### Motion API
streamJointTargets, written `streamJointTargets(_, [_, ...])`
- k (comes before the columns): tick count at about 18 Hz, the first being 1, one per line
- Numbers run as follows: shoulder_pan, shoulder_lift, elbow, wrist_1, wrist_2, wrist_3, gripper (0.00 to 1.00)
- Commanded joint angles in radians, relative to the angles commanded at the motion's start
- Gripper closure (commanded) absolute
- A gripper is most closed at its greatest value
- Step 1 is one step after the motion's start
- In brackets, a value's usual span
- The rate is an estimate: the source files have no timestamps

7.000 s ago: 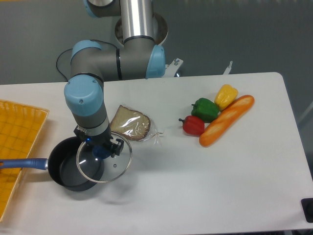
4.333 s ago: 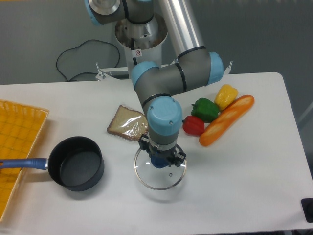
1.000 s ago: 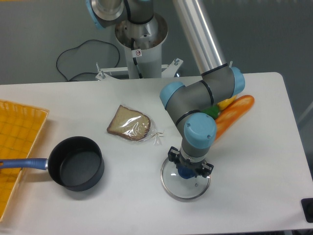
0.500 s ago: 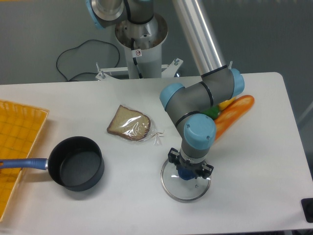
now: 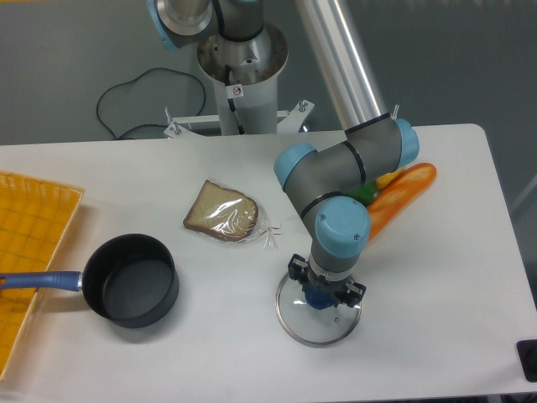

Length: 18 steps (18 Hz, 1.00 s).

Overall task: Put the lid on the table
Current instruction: 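Lower the glass lid flat onto the table and hold it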

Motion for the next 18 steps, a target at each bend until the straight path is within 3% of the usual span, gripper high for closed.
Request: streamJointTargets(18, [-0.003,-0.005,0.0,0.002,0.002,0.002,0.21])
